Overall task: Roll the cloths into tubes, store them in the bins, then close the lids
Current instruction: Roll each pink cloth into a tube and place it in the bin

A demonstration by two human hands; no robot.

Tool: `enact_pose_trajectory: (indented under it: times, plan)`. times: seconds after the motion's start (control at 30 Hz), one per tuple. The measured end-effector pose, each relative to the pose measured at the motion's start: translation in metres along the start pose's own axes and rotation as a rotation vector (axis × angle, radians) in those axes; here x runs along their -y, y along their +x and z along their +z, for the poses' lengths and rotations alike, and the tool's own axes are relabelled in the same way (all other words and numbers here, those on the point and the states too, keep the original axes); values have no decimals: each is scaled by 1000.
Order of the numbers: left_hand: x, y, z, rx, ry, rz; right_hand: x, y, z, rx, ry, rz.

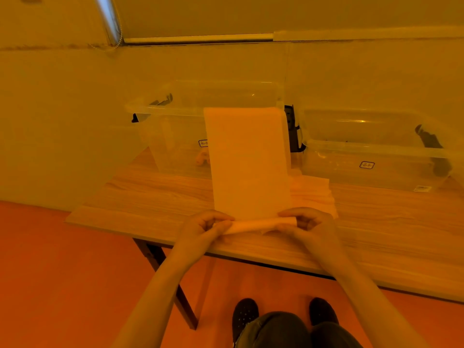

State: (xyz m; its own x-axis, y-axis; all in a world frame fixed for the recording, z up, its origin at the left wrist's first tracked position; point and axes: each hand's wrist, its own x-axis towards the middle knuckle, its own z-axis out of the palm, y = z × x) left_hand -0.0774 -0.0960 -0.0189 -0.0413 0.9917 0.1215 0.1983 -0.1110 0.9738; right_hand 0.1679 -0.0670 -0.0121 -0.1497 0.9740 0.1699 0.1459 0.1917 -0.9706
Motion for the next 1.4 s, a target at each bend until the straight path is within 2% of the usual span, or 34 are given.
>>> enact_pose_trajectory:
  times: [0.2, 0.43, 0.7, 0.93, 1.13, 1.4]
  plan:
    - [0, -1, -3, 70, 47, 59, 0, 1, 1, -21, 18, -16]
    - [2, 2, -1, 25, 42, 5, -3, 2, 0, -16, -18, -18]
    - [4, 1, -2, 52, 54, 38, 0, 1, 2, 10, 67, -2]
    - [3, 3, 0, 14, 74, 13, -3, 2, 0, 19, 7, 0]
    - [1, -1, -2, 78, 102, 42, 0, 2, 2, 19, 86, 19]
    - [2, 1, 0, 33, 103, 27, 1, 0, 1, 18, 41, 1]
